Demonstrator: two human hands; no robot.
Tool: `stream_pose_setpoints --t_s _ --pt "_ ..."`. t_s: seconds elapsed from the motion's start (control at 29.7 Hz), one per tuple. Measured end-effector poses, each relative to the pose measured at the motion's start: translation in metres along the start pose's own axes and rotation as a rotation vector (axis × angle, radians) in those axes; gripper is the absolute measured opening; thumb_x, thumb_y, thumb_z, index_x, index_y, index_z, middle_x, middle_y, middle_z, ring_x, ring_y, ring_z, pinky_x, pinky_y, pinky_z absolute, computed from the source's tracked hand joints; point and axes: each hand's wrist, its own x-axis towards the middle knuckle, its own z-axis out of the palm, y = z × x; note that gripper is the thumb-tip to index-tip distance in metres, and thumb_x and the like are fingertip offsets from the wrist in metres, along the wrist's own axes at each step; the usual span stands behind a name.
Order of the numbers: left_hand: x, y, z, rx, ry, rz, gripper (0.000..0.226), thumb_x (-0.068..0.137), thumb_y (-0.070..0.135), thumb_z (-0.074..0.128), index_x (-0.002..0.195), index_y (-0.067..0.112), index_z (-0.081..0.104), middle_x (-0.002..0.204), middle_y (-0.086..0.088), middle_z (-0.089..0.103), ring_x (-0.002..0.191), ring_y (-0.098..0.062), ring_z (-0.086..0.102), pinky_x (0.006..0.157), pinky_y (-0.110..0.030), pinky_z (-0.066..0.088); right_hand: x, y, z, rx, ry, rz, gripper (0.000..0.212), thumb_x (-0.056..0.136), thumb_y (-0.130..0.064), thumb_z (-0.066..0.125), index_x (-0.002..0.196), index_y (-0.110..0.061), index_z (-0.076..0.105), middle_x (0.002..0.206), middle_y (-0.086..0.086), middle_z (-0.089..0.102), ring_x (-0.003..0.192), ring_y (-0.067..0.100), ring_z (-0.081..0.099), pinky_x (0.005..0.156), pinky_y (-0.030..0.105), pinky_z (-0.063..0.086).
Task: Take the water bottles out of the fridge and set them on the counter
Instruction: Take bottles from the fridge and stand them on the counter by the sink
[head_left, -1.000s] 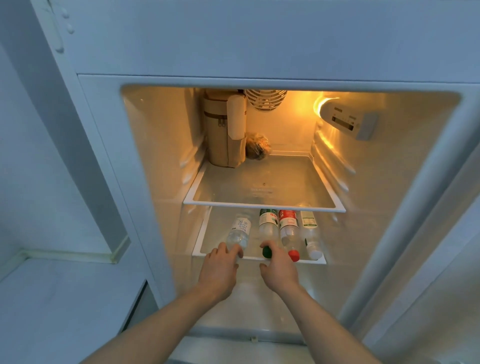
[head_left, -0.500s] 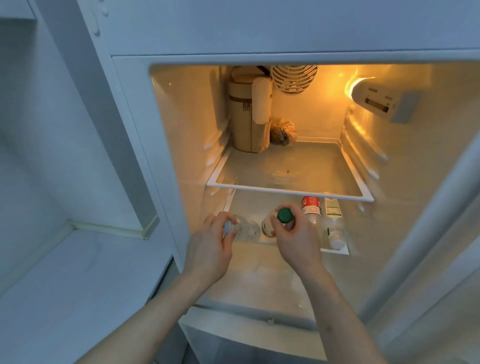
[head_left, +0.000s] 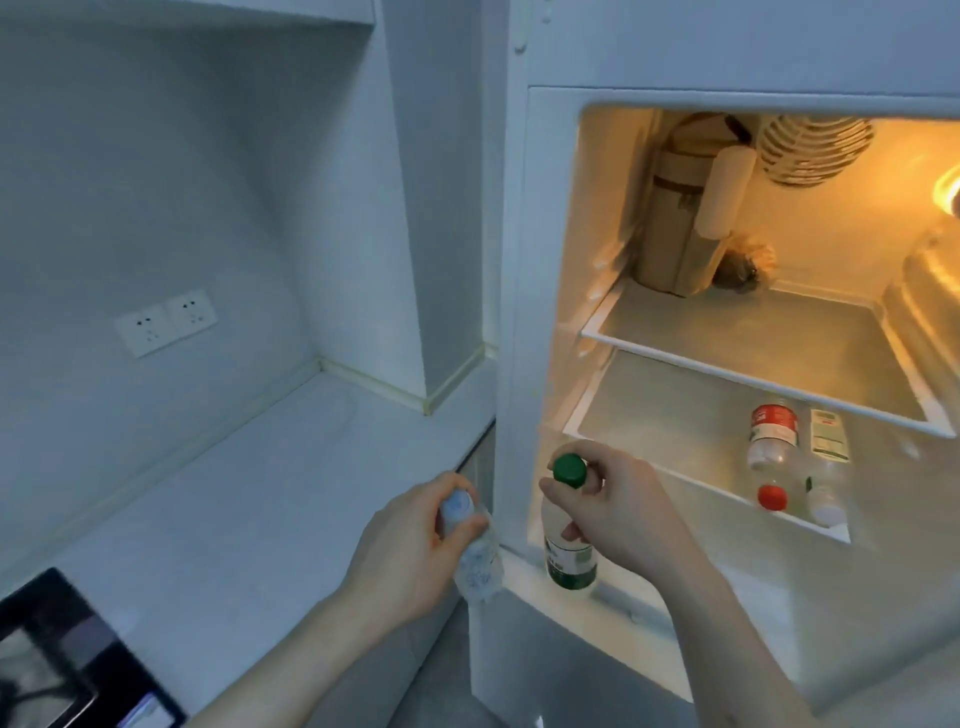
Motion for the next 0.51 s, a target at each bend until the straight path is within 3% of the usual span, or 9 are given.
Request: stream_pose_setpoints --t_s 0.3,0.51 --pt "-0.17 -0.068 -0.094 0.045 0.151 -0.271 0.012 0.094 0.043 0.064 0.09 0.036 0.056 0.074 0.029 0.057 0.067 -0.002 0.052 0.058 -0.02 0.036 -0.069 -0.079 0.133 -0.023 -0.333 -0.189 0.008 0.09 -0.028 0.073 0.09 -0.031 0.066 0.063 -0.007 0.066 0.059 0.013 0.075 0.066 0.032 0.056" --pt "-0.291 -0.091 -0.163 0.11 0.316 -0.433 0.014 0.093 0.045 0.064 0.091 0.034 0.056 0.074 0.026 0.059 0.064 -0.006 0.052 0.057 -0.024 0.039 -0.136 -0.144 0.218 0.052 -0.504 -0.304 0.008 0.089 -0.031 0.076 0.093 -0.033 0.069 0.064 -0.008 0.063 0.06 0.018 0.076 0.064 0.042 0.059"
